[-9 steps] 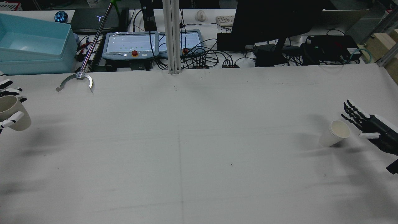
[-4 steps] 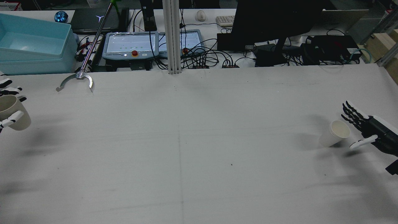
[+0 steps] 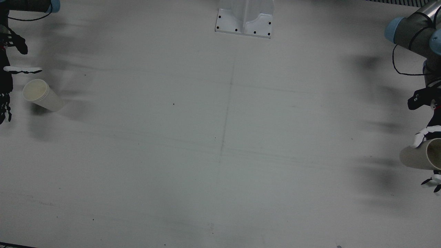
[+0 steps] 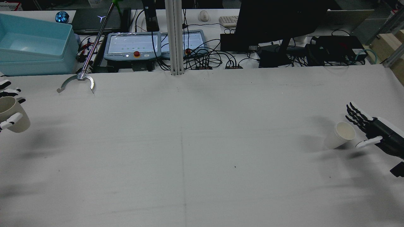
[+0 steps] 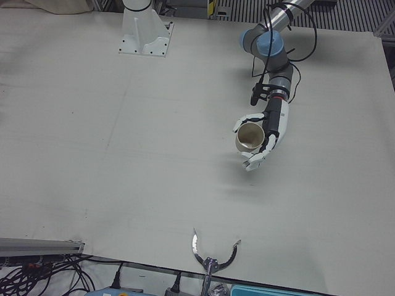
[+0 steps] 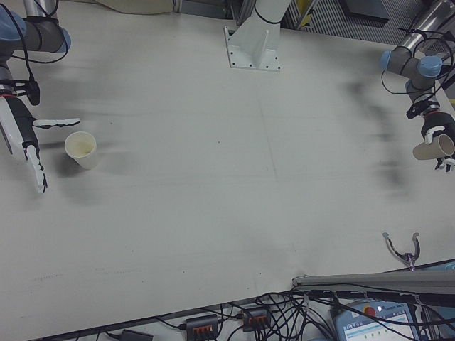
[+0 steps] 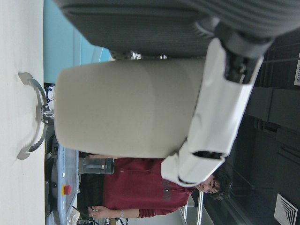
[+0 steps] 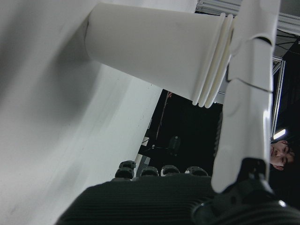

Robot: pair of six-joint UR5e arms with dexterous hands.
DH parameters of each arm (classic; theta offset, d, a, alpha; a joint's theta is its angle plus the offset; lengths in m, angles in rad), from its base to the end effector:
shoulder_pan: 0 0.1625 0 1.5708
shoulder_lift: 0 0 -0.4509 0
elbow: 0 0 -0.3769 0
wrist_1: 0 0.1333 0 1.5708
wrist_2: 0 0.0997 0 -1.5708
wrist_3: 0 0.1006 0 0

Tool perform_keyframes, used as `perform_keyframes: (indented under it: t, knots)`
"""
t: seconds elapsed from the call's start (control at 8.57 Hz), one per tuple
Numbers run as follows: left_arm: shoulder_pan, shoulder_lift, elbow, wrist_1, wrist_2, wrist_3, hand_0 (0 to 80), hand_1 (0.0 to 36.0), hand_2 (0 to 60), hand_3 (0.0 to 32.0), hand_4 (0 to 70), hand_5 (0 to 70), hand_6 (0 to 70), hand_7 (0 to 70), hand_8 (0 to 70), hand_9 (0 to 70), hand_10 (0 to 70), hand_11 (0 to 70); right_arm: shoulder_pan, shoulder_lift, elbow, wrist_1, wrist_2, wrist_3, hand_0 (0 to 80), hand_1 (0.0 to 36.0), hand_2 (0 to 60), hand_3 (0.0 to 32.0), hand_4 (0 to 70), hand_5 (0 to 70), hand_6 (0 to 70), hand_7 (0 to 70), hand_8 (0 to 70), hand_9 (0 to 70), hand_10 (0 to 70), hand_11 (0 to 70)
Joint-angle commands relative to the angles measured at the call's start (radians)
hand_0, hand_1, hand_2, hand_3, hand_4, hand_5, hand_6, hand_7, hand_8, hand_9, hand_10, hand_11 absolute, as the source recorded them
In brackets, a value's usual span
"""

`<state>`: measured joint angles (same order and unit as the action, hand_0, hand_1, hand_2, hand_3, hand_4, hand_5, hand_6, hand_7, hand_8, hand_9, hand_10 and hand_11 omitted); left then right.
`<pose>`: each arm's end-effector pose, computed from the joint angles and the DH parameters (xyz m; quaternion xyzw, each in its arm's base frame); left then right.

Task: Pour water
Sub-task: 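Close the right hand around the white paper cup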

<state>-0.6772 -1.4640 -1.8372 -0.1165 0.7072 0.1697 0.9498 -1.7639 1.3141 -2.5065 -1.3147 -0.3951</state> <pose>0.1913 -0.4230 0.6290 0.0205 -0.7669 0.6414 0.0101 -0.0843 -0.3908 0.8490 -0.0050 -0.7675 0.6012 0.2223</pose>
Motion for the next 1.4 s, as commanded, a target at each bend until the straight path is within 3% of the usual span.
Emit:
perform_keyframes:
  t: [0.0,0.58,0.93,1.28]
  knots:
    - [-0.013,0.017,0.001,-0.011,0.000,-0.001,80.0,36.0,60.0,0.0,14.1,21.6,19.6,42.6,12.9,22.0,14.4,25.7,-0.013,0.007,-0.001,0.005,0.050,-0.022,60.3,25.7,0.0,0.0,0.0,0.0,0.0,0.0,0.0,0.0,3.3,8.0]
    - [-0.018,0.028,-0.014,-0.012,0.000,0.001,80.0,36.0,60.0,0.0,14.6,22.0,19.7,42.5,12.9,21.9,14.2,25.4,-0.039,0.007,0.001,0.041,0.055,0.016,53.7,22.3,2.8,0.0,0.0,0.0,0.0,0.0,0.0,0.0,5.2,10.3]
    - [-0.016,0.056,-0.037,-0.014,0.000,0.001,80.0,36.0,60.0,0.0,14.0,21.6,18.8,41.5,12.5,21.3,13.8,24.7,-0.056,-0.003,-0.015,0.043,0.055,0.025,58.0,23.8,0.0,0.0,0.0,0.0,0.0,0.0,0.0,0.0,4.0,9.0]
    - [-0.016,0.056,-0.036,-0.015,0.000,0.002,80.0,36.0,60.0,0.0,13.8,21.5,18.7,41.2,12.4,21.2,13.7,24.6,-0.059,0.000,-0.058,0.070,0.063,0.029,53.8,21.8,1.3,0.0,0.0,0.0,0.0,0.0,0.0,0.0,5.5,10.8]
